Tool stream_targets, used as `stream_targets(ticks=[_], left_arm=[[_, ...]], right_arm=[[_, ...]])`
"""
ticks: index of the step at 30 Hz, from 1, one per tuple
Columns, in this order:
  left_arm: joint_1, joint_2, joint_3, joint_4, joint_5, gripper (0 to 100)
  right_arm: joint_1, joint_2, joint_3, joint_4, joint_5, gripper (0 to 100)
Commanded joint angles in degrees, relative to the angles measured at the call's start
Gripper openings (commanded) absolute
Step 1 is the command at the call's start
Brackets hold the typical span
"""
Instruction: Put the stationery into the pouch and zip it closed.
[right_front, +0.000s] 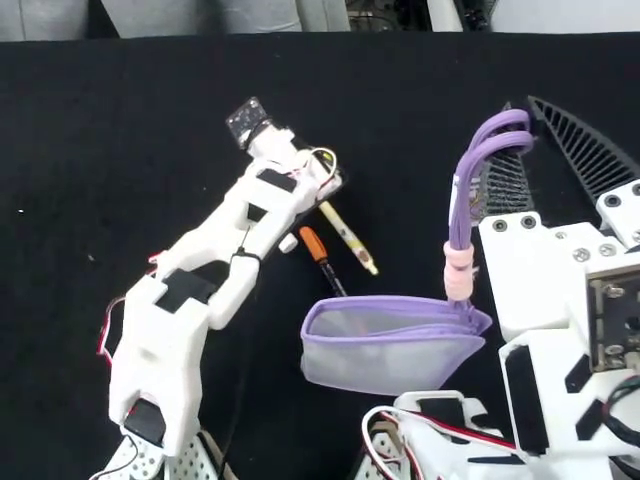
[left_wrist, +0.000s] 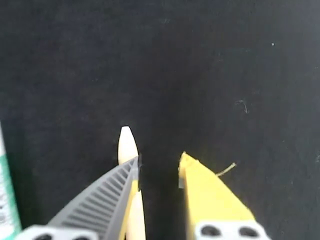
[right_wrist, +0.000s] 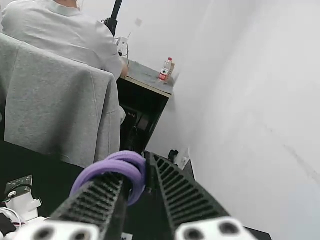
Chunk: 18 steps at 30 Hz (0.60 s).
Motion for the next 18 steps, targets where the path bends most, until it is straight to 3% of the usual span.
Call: stream_targets(ticks=[1,3,10,18], left_arm=[[-0.04,-0.88,-2.42,0.26,0.44,14],[-0.04,-2.02,-2.07,0.62,0.35,15],[-0.04,-8.0,-3.74,13.19,3.34,23],[-0.31,-4.48,-5.41,12.13,4.48,23]], right_arm=[[0.88,-0.48,0.31,0.26,0.53,1.2],[0.88,-0.48,0.31,0.26,0.53,1.2],[0.88,-0.48,0.48,0.26,0.53,1.2],[0.88,-0.48,0.48,0.26,0.53,1.2]])
